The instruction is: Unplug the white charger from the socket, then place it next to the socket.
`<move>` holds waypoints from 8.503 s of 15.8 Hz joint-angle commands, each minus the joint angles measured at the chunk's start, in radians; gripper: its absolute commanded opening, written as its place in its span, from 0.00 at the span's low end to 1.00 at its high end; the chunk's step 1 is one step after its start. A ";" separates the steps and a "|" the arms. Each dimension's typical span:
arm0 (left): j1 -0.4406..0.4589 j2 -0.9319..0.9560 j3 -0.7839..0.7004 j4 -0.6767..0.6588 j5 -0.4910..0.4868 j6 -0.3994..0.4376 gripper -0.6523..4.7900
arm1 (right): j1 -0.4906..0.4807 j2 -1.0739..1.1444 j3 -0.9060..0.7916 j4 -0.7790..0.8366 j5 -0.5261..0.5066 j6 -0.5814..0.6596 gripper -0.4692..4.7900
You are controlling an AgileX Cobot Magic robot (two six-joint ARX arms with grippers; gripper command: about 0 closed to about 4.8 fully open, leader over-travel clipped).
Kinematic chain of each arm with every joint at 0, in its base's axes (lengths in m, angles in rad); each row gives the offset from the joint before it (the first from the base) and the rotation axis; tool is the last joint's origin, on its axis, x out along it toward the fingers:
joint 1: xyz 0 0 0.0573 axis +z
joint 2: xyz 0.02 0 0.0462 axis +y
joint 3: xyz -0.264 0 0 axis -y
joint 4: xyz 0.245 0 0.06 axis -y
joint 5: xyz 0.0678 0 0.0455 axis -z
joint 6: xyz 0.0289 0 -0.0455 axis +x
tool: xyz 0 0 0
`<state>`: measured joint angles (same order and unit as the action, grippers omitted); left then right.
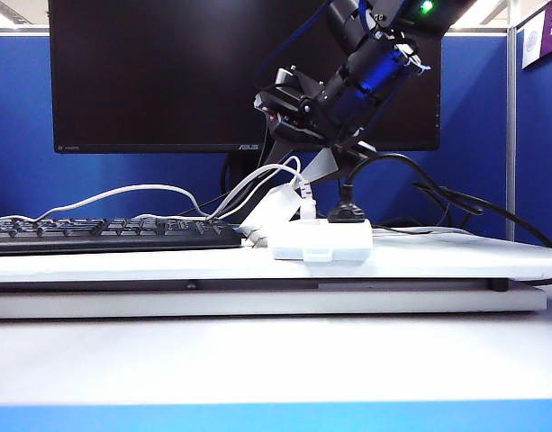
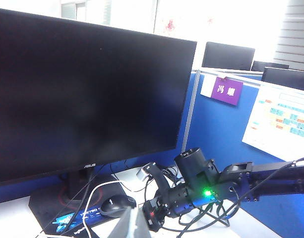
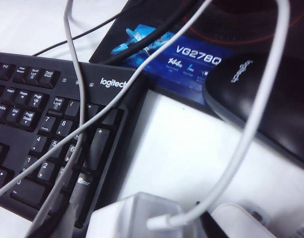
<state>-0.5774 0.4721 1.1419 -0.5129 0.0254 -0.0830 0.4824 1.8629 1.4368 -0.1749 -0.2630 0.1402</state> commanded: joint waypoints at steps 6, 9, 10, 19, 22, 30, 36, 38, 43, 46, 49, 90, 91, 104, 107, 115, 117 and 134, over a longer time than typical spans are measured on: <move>0.000 0.000 0.002 0.001 0.005 -0.003 0.11 | 0.001 -0.061 0.006 -0.114 0.011 -0.097 0.08; 0.000 0.000 0.002 -0.003 0.005 -0.003 0.11 | 0.001 -0.061 0.006 -0.116 0.010 -0.097 0.08; 0.000 0.000 0.002 -0.003 0.005 -0.003 0.11 | 0.001 -0.060 0.006 -0.109 0.010 -0.097 0.08; 0.000 0.000 0.002 -0.003 0.005 -0.003 0.11 | 0.001 -0.074 0.006 -0.211 -0.157 -0.142 0.08; 0.000 0.000 0.002 -0.003 0.005 -0.003 0.11 | 0.009 -0.073 0.006 -0.196 -0.230 -0.142 0.08; 0.000 0.000 0.002 -0.003 0.005 -0.004 0.11 | 0.027 0.053 0.006 -0.079 0.005 -0.132 0.08; 0.000 0.000 0.002 -0.003 0.004 -0.003 0.11 | 0.027 -0.053 0.006 -0.052 -0.002 -0.142 0.08; 0.000 0.000 0.002 -0.003 0.004 -0.003 0.11 | 0.025 -0.116 0.006 -0.050 0.003 -0.175 0.08; 0.000 0.000 0.006 -0.002 0.004 -0.003 0.11 | 0.024 -0.406 0.006 0.011 -0.001 -0.175 0.08; 0.000 0.000 0.045 -0.002 0.005 0.005 0.11 | 0.024 -0.686 0.006 -0.010 -0.001 -0.167 0.08; 0.001 -0.026 0.090 -0.038 0.025 0.069 0.11 | 0.024 -0.933 0.004 -0.125 0.002 -0.179 0.08; 0.000 -0.403 -1.126 0.309 -0.050 0.024 0.11 | 0.025 -1.855 -1.378 -0.163 0.288 -0.040 0.08; 0.000 -0.403 -1.126 0.313 -0.048 0.023 0.11 | 0.024 -1.856 -1.378 -0.161 0.311 -0.039 0.08; 0.207 -0.406 -1.126 0.399 -0.040 -0.010 0.11 | -0.267 -1.862 -1.431 0.017 0.308 -0.040 0.08; 0.358 -0.417 -1.134 0.408 -0.040 -0.010 0.11 | -0.300 -1.862 -1.432 0.016 0.303 -0.039 0.08; 0.478 -0.422 -1.135 0.328 -0.093 -0.010 0.11 | -0.298 -1.862 -1.432 0.006 0.236 -0.040 0.08; 0.483 -0.422 -1.135 0.329 -0.074 -0.010 0.11 | -0.298 -1.862 -1.432 0.008 0.232 -0.039 0.08; 0.483 -0.423 -1.135 0.336 -0.048 -0.010 0.11 | -0.379 -1.862 -1.432 0.004 0.287 -0.040 0.08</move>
<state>-0.0952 0.0490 0.0090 -0.1677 -0.0227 -0.0914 0.1032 0.0032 0.0090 -0.1753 0.0158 0.1036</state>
